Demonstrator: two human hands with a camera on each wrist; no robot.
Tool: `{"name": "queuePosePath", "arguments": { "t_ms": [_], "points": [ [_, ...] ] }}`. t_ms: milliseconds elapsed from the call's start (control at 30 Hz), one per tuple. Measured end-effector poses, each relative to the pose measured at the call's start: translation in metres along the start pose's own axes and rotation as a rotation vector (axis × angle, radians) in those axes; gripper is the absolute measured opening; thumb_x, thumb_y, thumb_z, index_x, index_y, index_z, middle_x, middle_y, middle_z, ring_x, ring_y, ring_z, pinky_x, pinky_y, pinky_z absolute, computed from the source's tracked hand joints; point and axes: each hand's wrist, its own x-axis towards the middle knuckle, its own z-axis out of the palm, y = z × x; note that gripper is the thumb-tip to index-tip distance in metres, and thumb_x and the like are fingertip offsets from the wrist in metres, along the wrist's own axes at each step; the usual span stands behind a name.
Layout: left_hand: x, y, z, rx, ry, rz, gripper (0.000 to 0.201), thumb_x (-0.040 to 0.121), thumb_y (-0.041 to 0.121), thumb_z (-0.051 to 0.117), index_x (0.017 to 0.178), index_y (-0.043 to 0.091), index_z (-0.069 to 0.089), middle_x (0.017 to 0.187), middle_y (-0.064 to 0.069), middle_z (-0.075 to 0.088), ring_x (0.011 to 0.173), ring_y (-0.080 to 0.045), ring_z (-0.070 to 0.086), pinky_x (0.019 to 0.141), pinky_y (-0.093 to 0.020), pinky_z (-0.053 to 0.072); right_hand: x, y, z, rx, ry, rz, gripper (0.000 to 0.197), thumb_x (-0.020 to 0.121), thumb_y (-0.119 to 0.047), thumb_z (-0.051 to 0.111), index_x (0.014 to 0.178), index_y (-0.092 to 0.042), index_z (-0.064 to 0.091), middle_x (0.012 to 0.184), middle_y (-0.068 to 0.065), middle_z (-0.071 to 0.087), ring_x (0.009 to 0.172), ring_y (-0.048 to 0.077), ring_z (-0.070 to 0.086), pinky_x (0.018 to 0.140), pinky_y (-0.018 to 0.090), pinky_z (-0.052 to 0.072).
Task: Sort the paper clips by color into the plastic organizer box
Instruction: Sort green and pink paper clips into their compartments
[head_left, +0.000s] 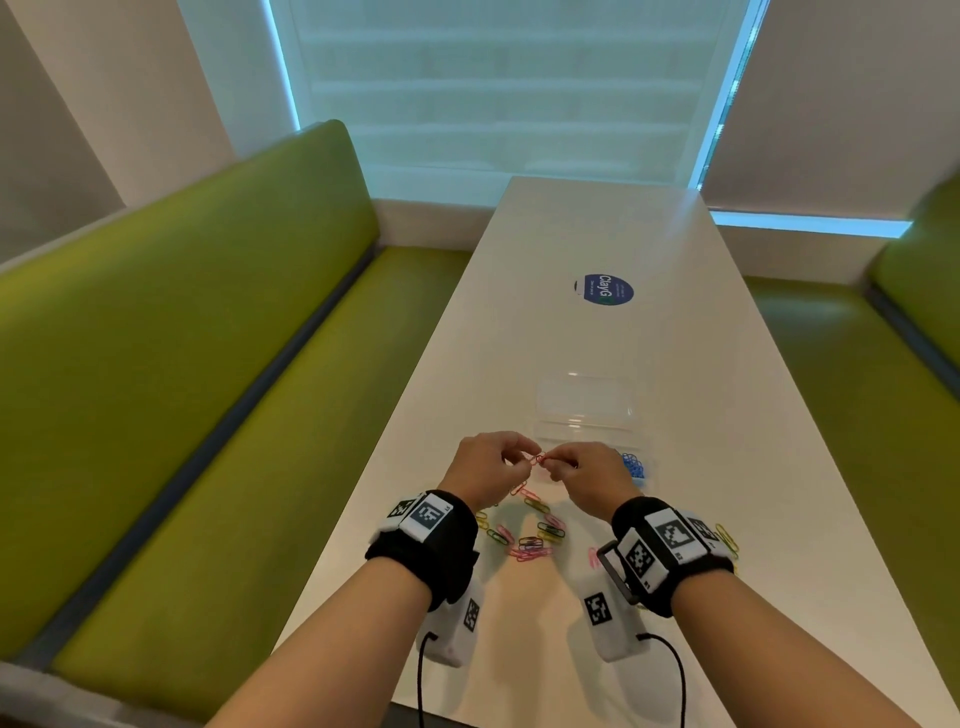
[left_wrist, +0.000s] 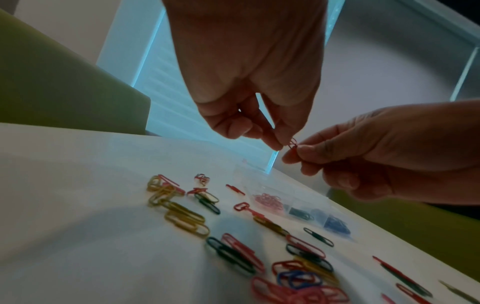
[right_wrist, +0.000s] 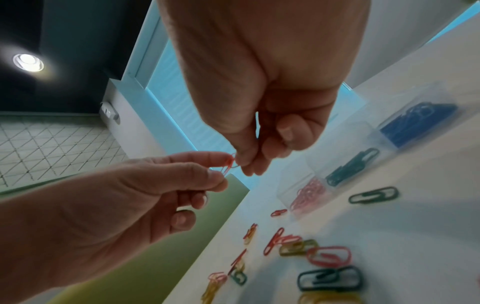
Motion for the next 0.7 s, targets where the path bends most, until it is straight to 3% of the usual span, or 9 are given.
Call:
{"name": "queuePosePath", "arguments": {
  "t_ms": [100,200,367,500,700],
  "points": [
    [0.000,0.004,0.003,-0.018,-0.037,-0.004,0.029,0.084,0.011,0.063,0.111,0.020,0.069,0.079,0.005,0.064,0.068,-0.008,0.055,0.061,-0.015,0.047,-0.003,0.000,-0.004,0.013,0.001,-0.009,0.026,0.096,-0.017,0.049,0.111,-0.008,0.069,0.105,0.009,0.070,0.089,0.015,0.058,0.077,0.020,0.039],
    [0.000,0.009,0.005,0.005,-0.051,-0.009,0.027,0.083,0.012,0.066,0.109,0.020,0.068,0.086,-0.002,0.072,0.067,-0.008,0.057,0.059,-0.015,0.046,-0.006,-0.001,-0.006,-0.007,0.004,-0.029,0.027,0.096,-0.015,0.048,0.112,-0.009,0.069,0.110,0.007,0.069,0.101,0.017,0.061,0.083,0.021,0.040],
    [0.000,0.014,0.008,0.003,-0.030,-0.021,0.021,0.083,0.019,0.070,0.103,0.021,0.068,0.089,-0.006,0.074,0.066,-0.007,0.059,0.063,-0.017,0.047,-0.010,-0.001,-0.009,0.020,0.015,-0.032,0.028,0.096,-0.013,0.045,0.112,-0.008,0.068,0.112,0.008,0.068,0.097,0.016,0.058,0.081,0.020,0.039],
    [-0.002,0.016,0.009,-0.038,-0.024,-0.039,0.020,0.083,0.023,0.070,0.103,0.021,0.068,0.090,-0.006,0.074,0.062,-0.001,0.055,0.055,-0.013,0.043,-0.012,0.001,-0.011,0.030,0.017,-0.035,0.029,0.096,-0.013,0.044,0.112,-0.007,0.067,0.111,0.010,0.068,0.091,0.011,0.053,0.079,0.021,0.037],
    [-0.005,0.019,0.012,-0.166,0.001,-0.115,0.018,0.084,0.021,0.068,0.102,0.018,0.068,0.080,-0.001,0.067,0.057,-0.002,0.055,0.043,-0.009,0.042,-0.013,0.001,-0.011,0.022,0.105,-0.042,0.027,0.096,-0.014,0.047,0.110,-0.008,0.068,0.111,0.007,0.068,0.103,0.018,0.060,0.082,0.020,0.039]
  ]
}}
